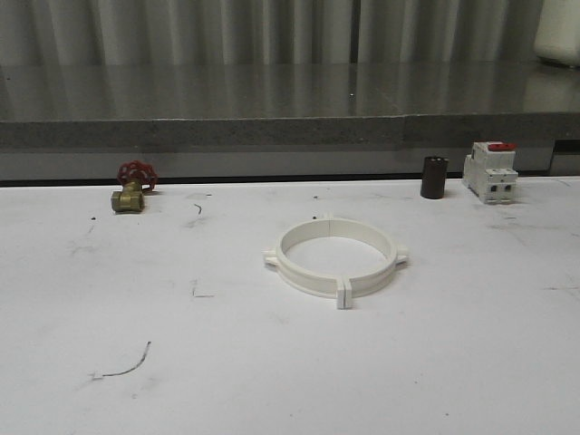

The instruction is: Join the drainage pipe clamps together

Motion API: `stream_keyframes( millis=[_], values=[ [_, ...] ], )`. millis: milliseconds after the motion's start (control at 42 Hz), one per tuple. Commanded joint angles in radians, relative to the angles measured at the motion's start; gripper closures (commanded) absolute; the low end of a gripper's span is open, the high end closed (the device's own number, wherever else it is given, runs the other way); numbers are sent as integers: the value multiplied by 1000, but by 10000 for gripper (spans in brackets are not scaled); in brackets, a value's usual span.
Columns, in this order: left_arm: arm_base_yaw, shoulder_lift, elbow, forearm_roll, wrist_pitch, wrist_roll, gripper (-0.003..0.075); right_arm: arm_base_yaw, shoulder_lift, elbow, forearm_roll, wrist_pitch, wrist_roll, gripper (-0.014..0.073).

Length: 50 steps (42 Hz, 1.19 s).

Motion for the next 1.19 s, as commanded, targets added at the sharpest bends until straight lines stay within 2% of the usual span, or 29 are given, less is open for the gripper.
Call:
stream_keyframes(
  millis=[0, 143, 500, 571, 737, 833, 1166],
  values=[
    [2, 1, -28, -10, -66, -9, 375, -6, -66, -15, 0, 14, -14, 231],
    [2, 1, -28, -10, -66, -9, 375, -6, -117, -14, 0, 56, -14, 231],
    [2, 1, -28, -10, -66, -9, 375, -6, -124, -14, 7, 58, -14, 244],
    [2, 1, -28, -10, -66, -9, 375, -6, -124, -14, 7, 58, -14, 309],
    [2, 1, -28, -10, -66, -9, 375, -6, -124, -14, 7, 58, -14, 552],
    [2, 1, -28, -10, -66, -9, 375, -6, -124, -14, 7, 56, -14, 661],
    [2, 1, -28, -10, -66, -9, 395, -6, -124, -14, 8, 54, -14, 662]
  ],
)
